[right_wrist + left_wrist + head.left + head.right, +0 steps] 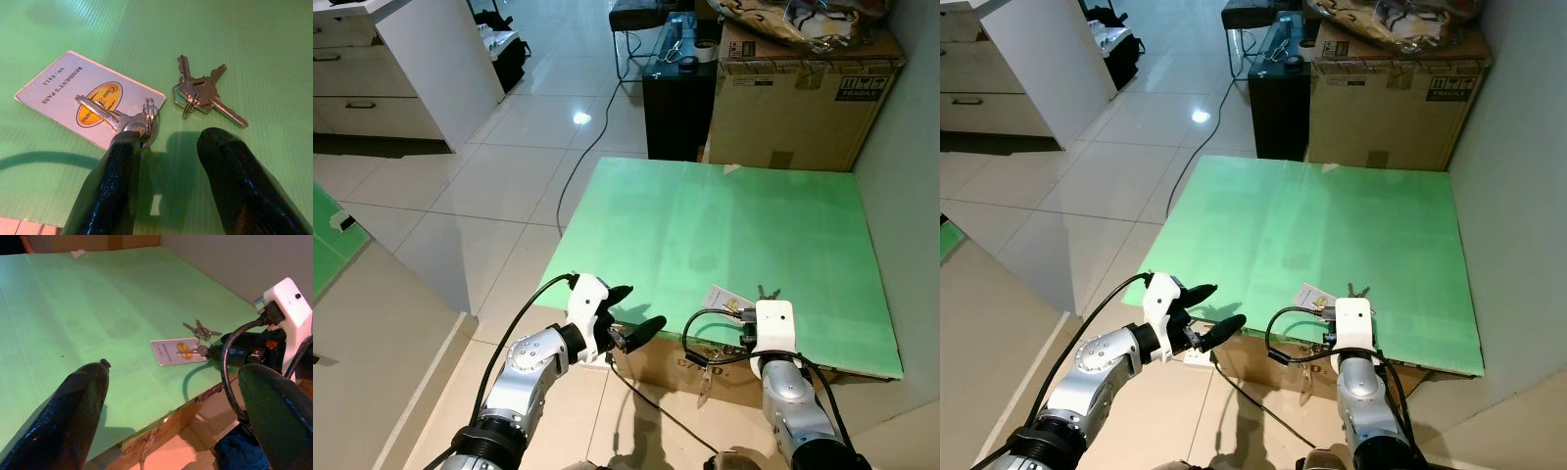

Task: Hang keys on a hook

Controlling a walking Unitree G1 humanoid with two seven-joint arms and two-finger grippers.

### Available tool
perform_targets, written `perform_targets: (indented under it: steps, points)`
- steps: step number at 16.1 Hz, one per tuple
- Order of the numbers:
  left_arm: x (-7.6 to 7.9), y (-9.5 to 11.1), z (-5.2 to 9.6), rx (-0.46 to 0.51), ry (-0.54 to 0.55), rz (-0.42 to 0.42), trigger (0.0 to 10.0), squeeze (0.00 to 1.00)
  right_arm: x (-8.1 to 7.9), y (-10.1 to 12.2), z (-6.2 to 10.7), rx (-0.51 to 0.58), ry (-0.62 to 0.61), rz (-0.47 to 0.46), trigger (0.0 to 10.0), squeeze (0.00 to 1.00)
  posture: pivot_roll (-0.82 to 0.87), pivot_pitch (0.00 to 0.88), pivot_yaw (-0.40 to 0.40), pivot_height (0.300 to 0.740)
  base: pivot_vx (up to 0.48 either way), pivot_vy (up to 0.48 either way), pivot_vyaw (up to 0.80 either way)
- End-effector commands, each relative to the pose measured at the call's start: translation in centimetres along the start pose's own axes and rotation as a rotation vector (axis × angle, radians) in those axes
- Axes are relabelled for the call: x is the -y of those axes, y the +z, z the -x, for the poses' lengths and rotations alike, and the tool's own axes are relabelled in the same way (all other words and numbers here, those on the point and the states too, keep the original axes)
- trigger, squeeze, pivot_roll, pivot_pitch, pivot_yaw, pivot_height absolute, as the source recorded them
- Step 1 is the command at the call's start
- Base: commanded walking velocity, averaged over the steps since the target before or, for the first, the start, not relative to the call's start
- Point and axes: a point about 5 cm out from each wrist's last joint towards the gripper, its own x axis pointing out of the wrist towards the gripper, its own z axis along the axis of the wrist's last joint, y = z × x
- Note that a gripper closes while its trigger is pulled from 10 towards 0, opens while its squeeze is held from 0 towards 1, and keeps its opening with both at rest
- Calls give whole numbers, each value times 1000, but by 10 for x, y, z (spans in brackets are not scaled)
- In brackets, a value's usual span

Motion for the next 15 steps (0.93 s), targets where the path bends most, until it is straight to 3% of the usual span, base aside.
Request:
perform_targets:
  steps: [1,5,8,9,12,15]
  points:
    - [0,0,2,-7,2,-20,10000,0,-1,0,-1,-12,5,-7,10000,0,-129,68,158,740,0,0,0]
    - [3,-3,1,-4,2,-10,10000,0,2,6,-4,7,14,15,10000,0,-132,79,147,740,0,0,0]
    - [5,-3,2,3,10,-2,10000,0,-9,12,-5,26,49,26,10000,0,-128,84,140,740,0,0,0]
    - [4,-4,3,4,13,-2,10000,0,-12,14,-4,41,64,14,10000,1000,-125,84,136,740,0,0,0]
    - [4,-4,3,5,16,-3,10000,0,-25,23,0,94,109,27,10000,1000,-125,84,136,740,0,0,0]
    - [5,-3,2,8,14,-4,10000,0,-25,18,-1,60,91,7,10000,1000,-132,83,142,740,0,0,0]
